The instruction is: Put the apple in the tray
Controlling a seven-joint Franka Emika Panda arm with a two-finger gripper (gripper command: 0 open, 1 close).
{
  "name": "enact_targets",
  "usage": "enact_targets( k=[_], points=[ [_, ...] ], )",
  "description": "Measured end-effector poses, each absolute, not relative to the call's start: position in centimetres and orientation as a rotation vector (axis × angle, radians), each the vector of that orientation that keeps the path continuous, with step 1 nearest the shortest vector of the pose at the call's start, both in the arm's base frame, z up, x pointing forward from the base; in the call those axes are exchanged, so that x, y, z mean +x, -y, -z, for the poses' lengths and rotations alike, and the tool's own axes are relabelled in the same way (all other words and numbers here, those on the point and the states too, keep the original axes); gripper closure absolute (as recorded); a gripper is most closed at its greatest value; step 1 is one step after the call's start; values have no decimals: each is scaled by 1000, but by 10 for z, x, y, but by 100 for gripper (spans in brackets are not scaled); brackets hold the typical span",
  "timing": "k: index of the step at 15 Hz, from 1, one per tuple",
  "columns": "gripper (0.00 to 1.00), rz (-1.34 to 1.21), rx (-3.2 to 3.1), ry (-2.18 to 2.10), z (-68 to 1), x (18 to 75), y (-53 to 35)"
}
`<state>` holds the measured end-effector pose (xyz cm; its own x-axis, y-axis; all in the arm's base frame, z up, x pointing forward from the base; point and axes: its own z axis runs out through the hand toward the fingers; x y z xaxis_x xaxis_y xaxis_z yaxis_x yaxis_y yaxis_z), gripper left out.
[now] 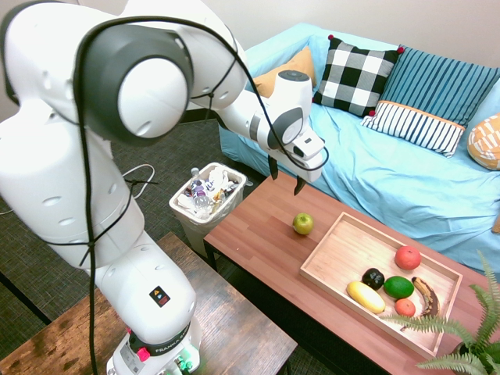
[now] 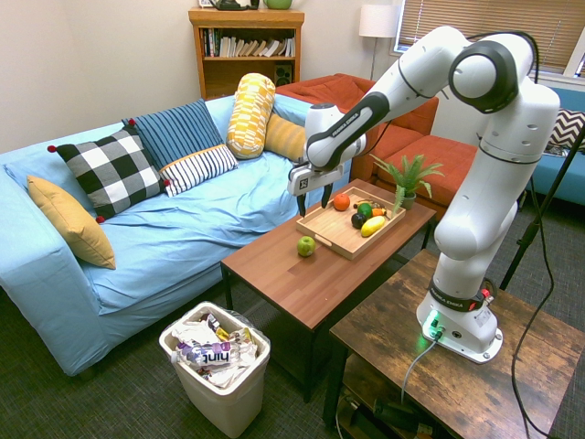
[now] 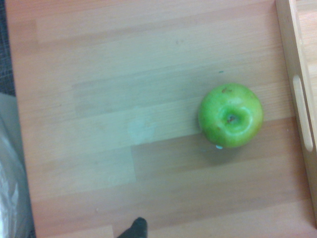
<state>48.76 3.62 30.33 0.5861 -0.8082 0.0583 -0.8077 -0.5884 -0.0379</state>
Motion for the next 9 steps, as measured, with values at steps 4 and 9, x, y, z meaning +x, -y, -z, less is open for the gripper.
enact_targets(
  k=[4,9],
  points=[
    [0,146,-2754,-1630,-244,520,-29],
    [0,113,-2746,-1726,-186,546,-18]
  ],
)
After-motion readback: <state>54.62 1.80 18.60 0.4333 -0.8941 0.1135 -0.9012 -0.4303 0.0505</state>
